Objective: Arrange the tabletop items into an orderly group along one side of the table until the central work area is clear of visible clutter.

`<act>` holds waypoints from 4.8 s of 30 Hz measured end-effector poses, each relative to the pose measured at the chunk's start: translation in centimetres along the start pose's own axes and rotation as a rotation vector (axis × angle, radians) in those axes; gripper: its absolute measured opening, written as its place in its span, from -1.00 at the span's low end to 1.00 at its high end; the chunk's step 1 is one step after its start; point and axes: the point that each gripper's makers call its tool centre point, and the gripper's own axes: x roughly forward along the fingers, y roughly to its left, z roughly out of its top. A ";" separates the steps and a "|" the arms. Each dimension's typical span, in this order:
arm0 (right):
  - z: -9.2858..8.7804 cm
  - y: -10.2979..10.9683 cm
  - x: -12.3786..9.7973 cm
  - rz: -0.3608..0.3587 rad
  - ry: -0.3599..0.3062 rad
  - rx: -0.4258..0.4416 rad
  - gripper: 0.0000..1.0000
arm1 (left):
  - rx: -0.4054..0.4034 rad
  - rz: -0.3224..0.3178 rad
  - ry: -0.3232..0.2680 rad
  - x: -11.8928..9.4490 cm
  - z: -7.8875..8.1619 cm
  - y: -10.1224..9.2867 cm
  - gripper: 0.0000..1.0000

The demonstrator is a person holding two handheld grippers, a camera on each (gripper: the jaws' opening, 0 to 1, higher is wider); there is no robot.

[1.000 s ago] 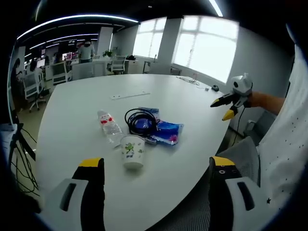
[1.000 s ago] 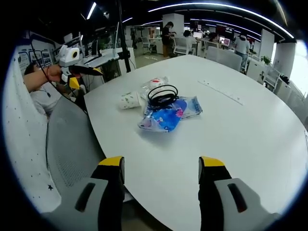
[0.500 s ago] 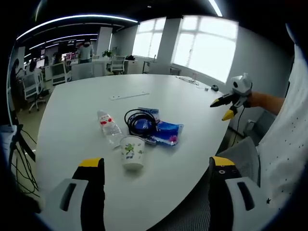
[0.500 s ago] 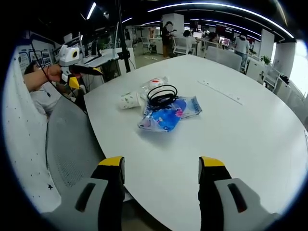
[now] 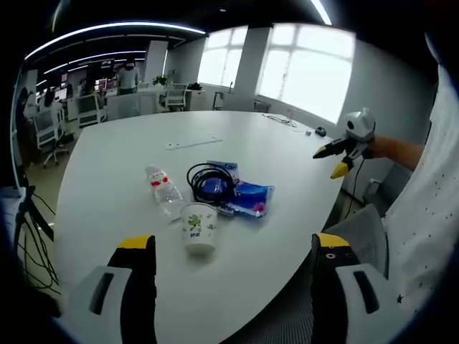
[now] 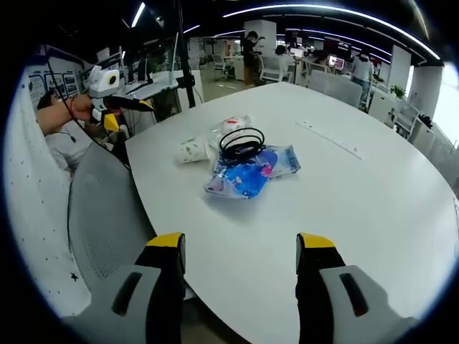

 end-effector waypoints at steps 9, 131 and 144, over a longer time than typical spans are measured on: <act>0.1 -0.1 0.0 0.001 0.004 -0.006 0.23 | 0.001 0.000 0.001 0.0 0.1 0.0 0.84; 9.1 -4.0 10.8 0.111 -0.022 -0.069 0.17 | 0.018 -0.077 -0.001 9.8 5.4 5.4 0.76; 9.5 -3.9 12.6 0.133 -0.013 -0.070 0.13 | 0.012 -0.085 -0.005 11.5 5.7 5.9 0.68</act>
